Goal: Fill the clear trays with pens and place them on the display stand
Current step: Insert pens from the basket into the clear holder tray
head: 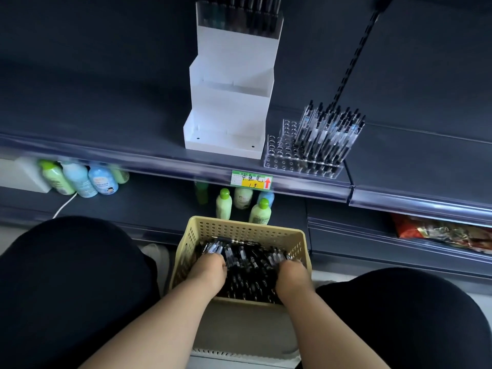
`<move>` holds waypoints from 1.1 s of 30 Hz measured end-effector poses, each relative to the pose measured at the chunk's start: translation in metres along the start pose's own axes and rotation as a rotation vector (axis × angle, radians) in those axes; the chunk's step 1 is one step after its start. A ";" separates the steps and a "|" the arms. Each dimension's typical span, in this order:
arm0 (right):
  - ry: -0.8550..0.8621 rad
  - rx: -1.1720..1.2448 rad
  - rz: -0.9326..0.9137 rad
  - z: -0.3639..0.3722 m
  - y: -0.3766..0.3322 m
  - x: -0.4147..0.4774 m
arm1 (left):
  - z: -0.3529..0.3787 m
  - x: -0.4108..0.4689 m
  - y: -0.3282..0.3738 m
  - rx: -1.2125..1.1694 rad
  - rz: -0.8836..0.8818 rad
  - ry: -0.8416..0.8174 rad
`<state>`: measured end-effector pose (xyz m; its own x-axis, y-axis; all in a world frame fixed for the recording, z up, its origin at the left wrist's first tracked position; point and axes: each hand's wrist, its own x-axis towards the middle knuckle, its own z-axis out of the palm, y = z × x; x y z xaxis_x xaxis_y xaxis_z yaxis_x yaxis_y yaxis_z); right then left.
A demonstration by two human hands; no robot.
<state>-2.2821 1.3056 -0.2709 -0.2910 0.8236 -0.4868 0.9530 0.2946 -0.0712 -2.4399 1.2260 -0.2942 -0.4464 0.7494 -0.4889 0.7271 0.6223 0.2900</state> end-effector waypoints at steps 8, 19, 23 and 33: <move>-0.049 -0.067 0.071 0.001 -0.002 0.018 | 0.013 0.022 0.006 -0.166 -0.181 -0.045; -0.095 0.030 0.098 -0.005 0.000 0.022 | 0.011 0.029 0.017 -0.097 -0.191 -0.278; -0.128 0.079 0.062 -0.010 0.004 0.021 | 0.012 0.023 0.013 -0.197 -0.205 -0.258; -0.093 0.264 -0.130 -0.015 0.009 0.007 | -0.005 0.002 0.010 -0.468 -0.220 -0.235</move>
<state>-2.2769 1.3211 -0.2623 -0.4146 0.7359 -0.5353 0.9008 0.2484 -0.3561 -2.4363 1.2342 -0.2881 -0.3941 0.5533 -0.7339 0.2971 0.8323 0.4680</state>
